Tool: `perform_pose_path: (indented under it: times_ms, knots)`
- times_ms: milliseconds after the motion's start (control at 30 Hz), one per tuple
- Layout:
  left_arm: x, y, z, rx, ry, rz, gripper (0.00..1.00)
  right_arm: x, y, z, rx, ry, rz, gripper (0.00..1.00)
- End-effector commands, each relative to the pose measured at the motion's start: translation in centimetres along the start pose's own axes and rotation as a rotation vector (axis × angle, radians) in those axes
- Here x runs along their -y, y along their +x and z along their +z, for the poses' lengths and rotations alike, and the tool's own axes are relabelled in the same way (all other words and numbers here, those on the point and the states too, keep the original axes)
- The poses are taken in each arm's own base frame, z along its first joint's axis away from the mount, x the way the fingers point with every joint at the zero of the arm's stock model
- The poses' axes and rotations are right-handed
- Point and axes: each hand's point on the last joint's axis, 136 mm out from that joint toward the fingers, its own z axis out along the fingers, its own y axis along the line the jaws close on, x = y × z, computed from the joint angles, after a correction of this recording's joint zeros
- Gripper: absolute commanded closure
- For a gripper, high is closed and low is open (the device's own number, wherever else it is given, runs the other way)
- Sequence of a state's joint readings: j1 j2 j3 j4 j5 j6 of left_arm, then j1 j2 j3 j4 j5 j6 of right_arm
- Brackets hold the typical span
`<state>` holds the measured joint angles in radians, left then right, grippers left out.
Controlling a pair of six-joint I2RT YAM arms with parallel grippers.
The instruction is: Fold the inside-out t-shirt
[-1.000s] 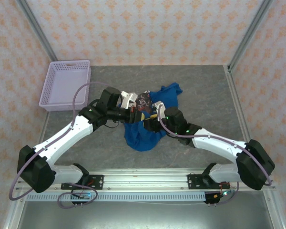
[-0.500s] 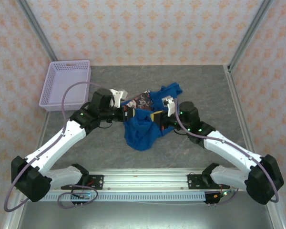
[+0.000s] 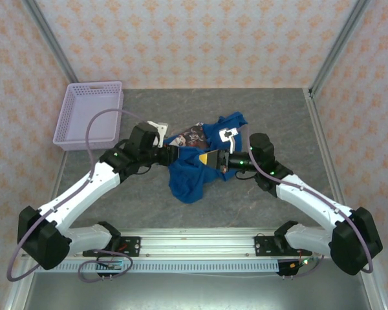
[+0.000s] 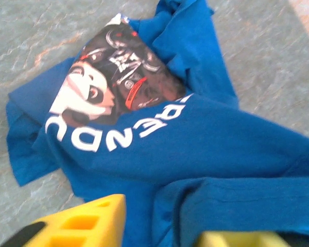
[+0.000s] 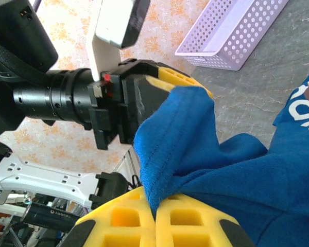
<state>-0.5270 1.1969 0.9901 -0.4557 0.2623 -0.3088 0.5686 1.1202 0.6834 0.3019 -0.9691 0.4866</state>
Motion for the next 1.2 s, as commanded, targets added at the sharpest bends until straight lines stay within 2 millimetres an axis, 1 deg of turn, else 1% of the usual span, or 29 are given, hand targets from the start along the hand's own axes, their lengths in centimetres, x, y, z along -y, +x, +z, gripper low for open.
perform_pose_path:
  times_ms: [0,67,133,167,233,300,367,433,467,600,733,1033,1167]
  knots:
    - [-0.9,0.1,-1.2,0.023,-0.074,0.037,0.57,-0.7,-0.7,-0.2,0.010,-0.014,-0.039,1.00]
    - [-0.4,-0.1,-2.6,0.080,-0.040,0.044,0.52,0.0,-0.6,-0.1,0.005,0.018,-0.033,1.00]
    - [0.4,-0.3,-3.9,0.133,0.014,0.051,0.48,0.3,-0.7,-0.1,0.011,0.031,-0.029,1.00]
    - [1.2,-0.4,-4.5,0.159,0.060,0.059,0.44,0.5,-0.7,0.0,0.012,0.039,-0.028,1.00]
    - [3.0,-0.2,-5.1,0.179,0.165,0.087,0.40,0.7,-0.7,0.0,0.013,0.048,-0.026,1.00]
    - [5.2,0.2,-5.5,0.170,0.269,0.131,0.40,0.8,-0.8,0.0,0.012,0.057,-0.026,1.00]
    - [7.9,1.0,-5.8,0.148,0.398,0.189,0.40,1.0,-0.8,0.0,0.011,0.064,-0.023,1.00]
    - [9.6,1.4,-5.6,0.129,0.469,0.227,0.41,1.0,-0.8,0.0,0.011,0.066,-0.025,1.00]
    - [10.1,1.5,-5.2,0.114,0.486,0.238,0.42,1.0,-0.9,0.0,0.012,0.067,-0.024,1.00]
    - [10.7,1.4,-3.6,0.079,0.504,0.256,0.45,1.0,-0.7,-0.1,0.009,0.073,-0.027,1.00]
    - [11.1,1.7,-2.2,0.045,0.523,0.274,0.44,1.0,-0.8,-0.2,0.014,0.077,-0.032,1.00]
    - [11.6,1.2,-0.6,0.036,0.528,0.296,0.43,1.0,-0.9,-0.2,0.016,0.078,-0.031,1.00]
    - [11.8,1.1,-0.5,0.031,0.537,0.303,0.53,0.9,-1.0,-0.2,0.019,0.077,-0.033,1.00]
